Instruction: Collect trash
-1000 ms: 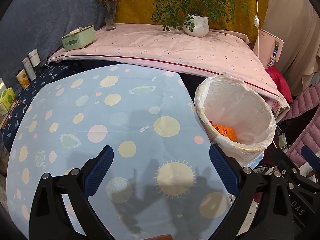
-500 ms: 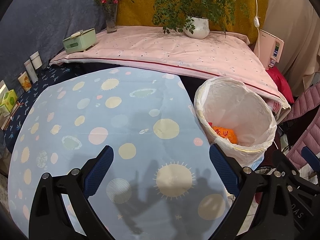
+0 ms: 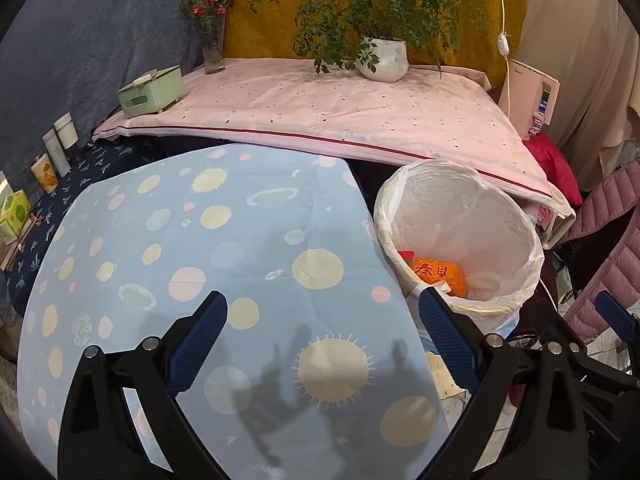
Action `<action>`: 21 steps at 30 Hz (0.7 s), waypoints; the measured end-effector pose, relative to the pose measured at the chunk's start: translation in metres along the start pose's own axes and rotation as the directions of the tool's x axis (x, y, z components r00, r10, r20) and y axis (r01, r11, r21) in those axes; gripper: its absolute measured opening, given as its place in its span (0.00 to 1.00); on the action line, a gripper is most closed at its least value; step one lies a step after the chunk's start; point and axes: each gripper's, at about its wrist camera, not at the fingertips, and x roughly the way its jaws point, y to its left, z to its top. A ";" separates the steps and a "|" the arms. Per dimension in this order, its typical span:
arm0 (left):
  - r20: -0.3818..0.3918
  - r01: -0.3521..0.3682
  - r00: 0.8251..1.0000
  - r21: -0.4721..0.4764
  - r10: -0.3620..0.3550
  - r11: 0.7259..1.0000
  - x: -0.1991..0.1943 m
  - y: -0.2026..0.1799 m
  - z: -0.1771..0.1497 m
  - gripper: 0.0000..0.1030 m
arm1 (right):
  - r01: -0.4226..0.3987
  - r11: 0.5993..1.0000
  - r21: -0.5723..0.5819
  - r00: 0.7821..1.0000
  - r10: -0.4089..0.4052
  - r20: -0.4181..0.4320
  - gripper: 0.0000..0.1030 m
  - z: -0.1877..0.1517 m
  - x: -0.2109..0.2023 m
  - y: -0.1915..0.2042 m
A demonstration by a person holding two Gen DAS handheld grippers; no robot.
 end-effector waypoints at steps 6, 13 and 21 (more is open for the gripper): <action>-0.006 0.009 1.000 0.016 -0.009 1.000 0.002 -0.008 0.005 0.89 | 0.005 1.000 0.005 1.000 -0.005 0.003 0.88 0.005 0.001 -0.007; -0.005 0.011 1.000 0.023 -0.010 1.000 0.004 -0.015 0.010 0.89 | 0.005 1.000 0.011 1.000 -0.005 0.008 0.88 0.009 0.003 -0.013; -0.011 0.010 1.000 0.032 -0.010 0.999 0.007 -0.020 0.012 0.89 | 0.007 1.000 0.013 1.000 -0.007 0.009 0.88 0.011 0.004 -0.017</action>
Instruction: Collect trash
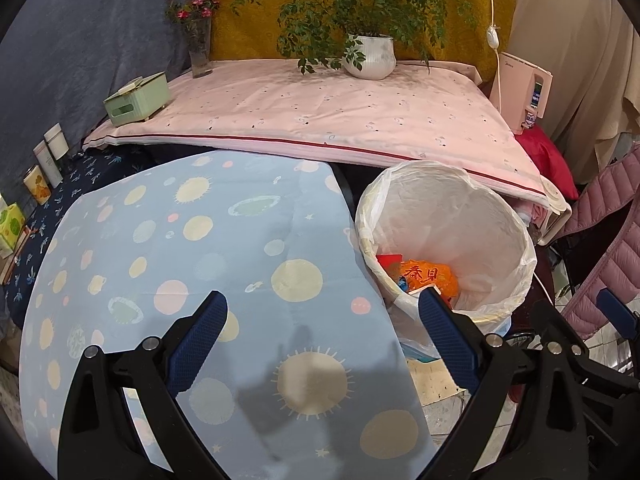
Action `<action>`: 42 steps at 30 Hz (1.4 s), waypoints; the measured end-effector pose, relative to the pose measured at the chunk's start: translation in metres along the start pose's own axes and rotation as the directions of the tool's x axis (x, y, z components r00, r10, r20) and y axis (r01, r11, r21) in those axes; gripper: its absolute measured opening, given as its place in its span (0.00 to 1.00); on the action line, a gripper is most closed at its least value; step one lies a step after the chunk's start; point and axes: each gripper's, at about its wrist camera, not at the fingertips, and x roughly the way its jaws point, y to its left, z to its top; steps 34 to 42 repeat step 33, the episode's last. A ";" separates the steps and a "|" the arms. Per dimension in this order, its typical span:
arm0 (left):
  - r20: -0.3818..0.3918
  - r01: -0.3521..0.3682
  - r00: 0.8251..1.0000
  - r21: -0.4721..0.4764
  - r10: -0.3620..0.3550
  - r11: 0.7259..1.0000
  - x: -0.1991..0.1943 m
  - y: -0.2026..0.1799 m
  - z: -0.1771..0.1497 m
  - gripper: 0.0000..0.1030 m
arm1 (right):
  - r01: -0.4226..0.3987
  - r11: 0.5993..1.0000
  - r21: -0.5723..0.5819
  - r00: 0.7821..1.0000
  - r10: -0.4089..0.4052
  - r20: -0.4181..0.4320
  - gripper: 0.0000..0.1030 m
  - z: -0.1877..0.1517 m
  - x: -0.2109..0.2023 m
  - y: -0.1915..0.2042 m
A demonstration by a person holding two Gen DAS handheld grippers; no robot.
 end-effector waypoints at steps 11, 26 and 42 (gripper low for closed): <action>-0.003 -0.004 1.000 0.000 0.004 1.000 0.002 -0.001 0.002 0.89 | -0.001 1.000 0.000 1.000 0.001 0.000 0.88 0.000 0.000 0.000; -0.004 -0.003 1.000 -0.004 0.003 1.000 0.004 0.000 0.002 0.89 | 0.001 1.000 -0.001 1.000 -0.001 -0.004 0.88 0.001 0.004 -0.002; 0.001 -0.003 1.000 -0.002 0.003 1.000 0.008 0.001 0.001 0.89 | 0.001 1.000 -0.001 1.000 -0.001 -0.006 0.88 0.001 0.005 -0.001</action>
